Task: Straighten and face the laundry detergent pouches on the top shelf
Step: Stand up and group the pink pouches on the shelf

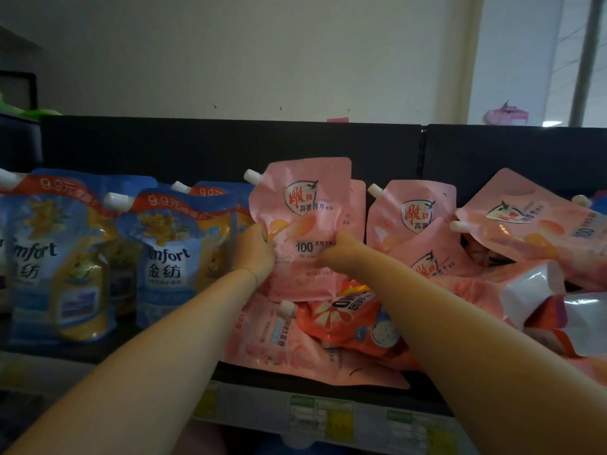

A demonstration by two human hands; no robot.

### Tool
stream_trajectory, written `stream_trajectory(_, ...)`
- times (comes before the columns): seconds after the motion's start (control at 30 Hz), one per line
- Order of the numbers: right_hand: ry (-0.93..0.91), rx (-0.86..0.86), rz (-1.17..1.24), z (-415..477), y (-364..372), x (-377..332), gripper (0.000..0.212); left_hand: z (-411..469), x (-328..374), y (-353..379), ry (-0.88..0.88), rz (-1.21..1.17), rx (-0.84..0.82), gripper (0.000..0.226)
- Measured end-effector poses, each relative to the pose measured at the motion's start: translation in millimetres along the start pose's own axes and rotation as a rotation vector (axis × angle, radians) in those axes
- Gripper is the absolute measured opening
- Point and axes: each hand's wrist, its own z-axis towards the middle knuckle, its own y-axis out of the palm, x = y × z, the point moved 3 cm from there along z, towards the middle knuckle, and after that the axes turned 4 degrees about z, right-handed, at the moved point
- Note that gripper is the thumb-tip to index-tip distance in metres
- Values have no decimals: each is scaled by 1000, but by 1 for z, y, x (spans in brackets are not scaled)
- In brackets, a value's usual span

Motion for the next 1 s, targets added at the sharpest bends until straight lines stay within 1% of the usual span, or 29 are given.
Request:
stream_trajectory(0.07, 2, -21, -93, 2, -1, 3, 32, 0, 6, -1, -31, 28, 37, 16)
stream_trajectory(0.1, 6, -44, -141, 2, -1, 5, 31, 1, 9, -2, -45, 41, 64, 14)
stream_trajectory(0.13, 7, -72, -190, 1, -1, 7, 33, 1, 11, -2, -60, 47, 88, 15)
stream_trajectory(0.2, 10, -122, -260, -7, -1, 8, 45, 1, 11, -4, -85, 39, 103, 15)
stream_trajectory(0.27, 21, -150, -347, -14, 0, 10, 53, 2, 6, -4, -77, 9, 81, 14)
stream_trajectory(0.33, 11, -166, -452, -20, -1, 8, 53, 1, 3, -7, -35, 10, 35, 20)
stream_trajectory(0.43, -2, -176, -578, -21, -1, 5, 49, -5, 3, -12, -16, 9, -36, 20)
stream_trajectory(0.5, -8, -135, -669, -25, -6, 4, 42, -12, 5, -15, -17, 8, -62, 29)
stream_trajectory(0.53, -12, -114, -723, -29, -10, 3, 39, -17, 6, -15, 8, 28, -73, 29)
stream_trajectory(0.63, -33, -125, -771, -40, -17, 0, 47, -27, 6, -11, 97, 125, -112, 19)
stream_trajectory(0.73, -88, -189, -731, -51, -12, -6, 49, -36, 10, -14, 138, 124, -144, 8)
stream_trajectory(0.8, -136, -234, -721, -60, -4, -11, 47, -41, 13, -15, 183, 140, -205, 6)
stream_trajectory(0.87, -165, -289, -746, -69, 8, -13, 48, -49, 15, -15, 228, 191, -315, 8)
stream_trajectory(1.0, -170, -382, -905, -80, 26, -7, 50, -73, 16, -18, 338, 264, -516, 15)
